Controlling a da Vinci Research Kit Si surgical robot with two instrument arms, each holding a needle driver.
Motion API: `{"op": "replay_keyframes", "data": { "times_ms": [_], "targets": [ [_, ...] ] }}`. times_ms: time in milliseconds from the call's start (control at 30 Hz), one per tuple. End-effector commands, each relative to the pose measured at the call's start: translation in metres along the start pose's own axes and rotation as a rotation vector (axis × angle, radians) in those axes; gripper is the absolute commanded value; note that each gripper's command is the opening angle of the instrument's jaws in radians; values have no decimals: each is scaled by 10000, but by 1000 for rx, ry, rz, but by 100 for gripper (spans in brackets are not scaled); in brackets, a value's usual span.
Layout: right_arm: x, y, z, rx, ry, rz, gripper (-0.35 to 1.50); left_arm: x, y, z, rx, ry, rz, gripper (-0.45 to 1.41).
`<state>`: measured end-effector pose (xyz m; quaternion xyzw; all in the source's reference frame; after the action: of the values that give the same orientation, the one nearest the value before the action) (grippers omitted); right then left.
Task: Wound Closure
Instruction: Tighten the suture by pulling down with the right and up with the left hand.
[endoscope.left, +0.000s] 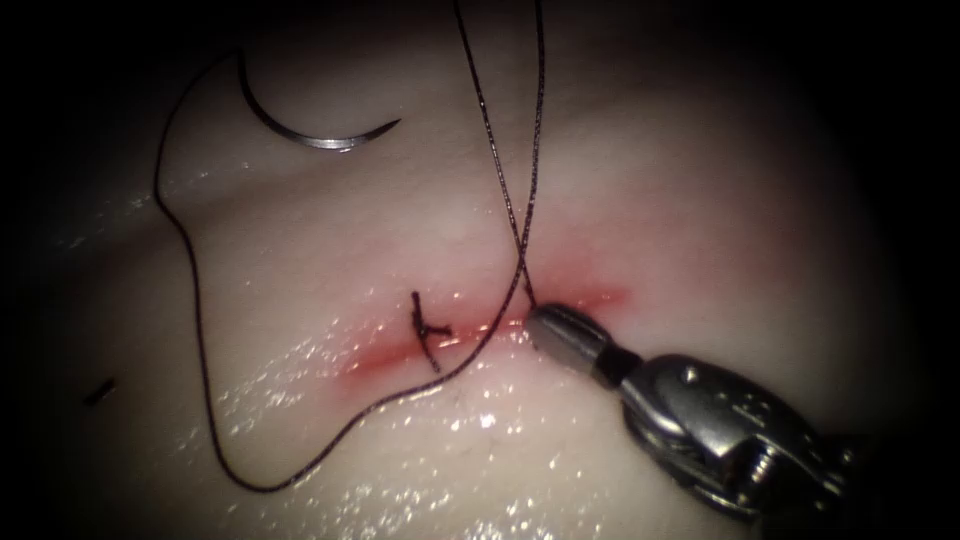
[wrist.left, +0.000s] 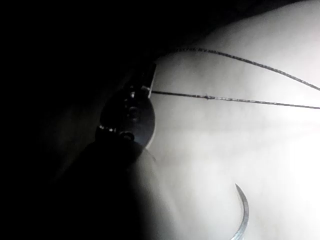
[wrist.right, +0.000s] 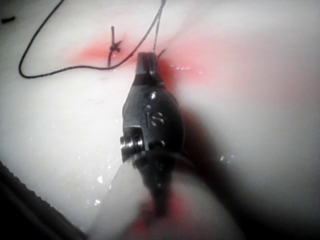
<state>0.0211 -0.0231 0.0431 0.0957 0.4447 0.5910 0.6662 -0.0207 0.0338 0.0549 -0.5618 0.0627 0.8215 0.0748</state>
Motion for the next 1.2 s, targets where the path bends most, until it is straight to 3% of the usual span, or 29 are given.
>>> {"op": "replay_keyframes", "data": {
  "times_ms": [33, 133, 400, 500, 533, 567, 600, 667, 833, 900, 933, 967, 1000, 1067, 1200],
  "targets": [
    [-7, -3, 5, 4, -2, -1, -35, -2, -5, 7, 5, 1, 2, -45],
    [-11, -2, 4, 6, 0, -5, -35, 3, -18, -1, 21, 6, 5, -45],
    [-15, -3, 4, 1, -15, -9, -35, 5, -16, -2, 21, 4, 15, -45],
    [-12, -3, 5, 18, 37, -22, -35, 6, -11, -2, 23, 2, 16, -45],
    [-9, -2, 7, 16, 64, -53, 14, 6, -9, -2, 18, 9, 17, -45],
    [-9, -2, 7, 16, 64, -53, 14, 6, -9, -2, 18, 9, 17, -45],
    [-3, -2, 9, 6, 118, -110, 74, 8, -3, -3, 8, 27, 18, -45],
    [3, -1, 9, 13, 165, -114, 86, 12, 6, -4, -5, 48, 17, -45],
    [13, 1, 5, 14, 173, -117, 120, 28, 33, -11, -52, 121, -20, -45],
    [16, 3, -1, 20, 168, -115, 113, 37, 41, -14, -73, 152, -26, -45],
    [20, 7, -10, 26, 162, -113, 66, 48, 50, -20, -100, 190, -37, -45],
    [23, 8, -13, 31, 155, -111, 34, 53, 53, -23, -111, 205, -42, -45],
    [23, 8, -13, 31, 155, -111, 34, 53, 53, -23, -111, 205, -42, -45],
    [32, 12, -19, 27, 137, -118, 15, 68, 61, -30, -139, 246, -55, -45],
    [49, 17, -17, 34, 98, -127, 21, 98, 77, -43, -178, 303, -79, -45]
  ]
}}
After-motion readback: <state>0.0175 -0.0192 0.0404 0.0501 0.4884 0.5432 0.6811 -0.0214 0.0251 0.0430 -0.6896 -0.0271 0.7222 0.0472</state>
